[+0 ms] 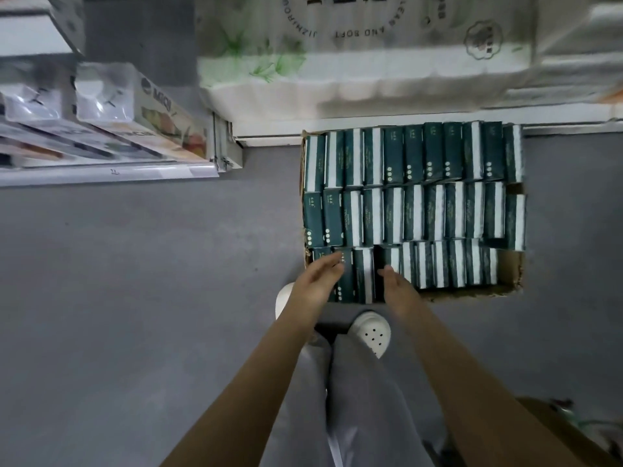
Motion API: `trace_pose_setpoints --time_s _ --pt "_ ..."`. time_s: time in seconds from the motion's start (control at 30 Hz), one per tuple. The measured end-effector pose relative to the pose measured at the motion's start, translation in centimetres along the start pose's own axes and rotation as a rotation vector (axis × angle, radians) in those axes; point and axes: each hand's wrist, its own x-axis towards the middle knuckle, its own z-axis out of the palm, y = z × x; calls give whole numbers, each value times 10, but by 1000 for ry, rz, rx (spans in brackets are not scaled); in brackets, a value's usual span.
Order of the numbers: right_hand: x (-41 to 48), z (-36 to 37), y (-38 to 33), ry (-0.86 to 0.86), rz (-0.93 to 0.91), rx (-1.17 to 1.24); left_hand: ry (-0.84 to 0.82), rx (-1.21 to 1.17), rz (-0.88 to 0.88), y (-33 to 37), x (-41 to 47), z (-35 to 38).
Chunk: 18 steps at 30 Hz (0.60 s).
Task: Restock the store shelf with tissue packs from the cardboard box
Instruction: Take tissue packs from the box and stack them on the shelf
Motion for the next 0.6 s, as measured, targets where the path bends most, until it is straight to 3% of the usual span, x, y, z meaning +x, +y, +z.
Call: trace_pose_setpoints --time_s 0.2,0.37,0.47,0.6 --pt "-18 -4 -6 174 -121 -80 -15 -22 -3 0 -4 -6" --pt "-63 -24 -20 317 -255 153 1 -8 -4 12 -23 -10" --pt "-89 -33 -33 246 -278 338 17 -41 -30 22 -31 -11" --pt "-109 -40 -52 2 -264 619 19 -159 -48 29 -34 -13"
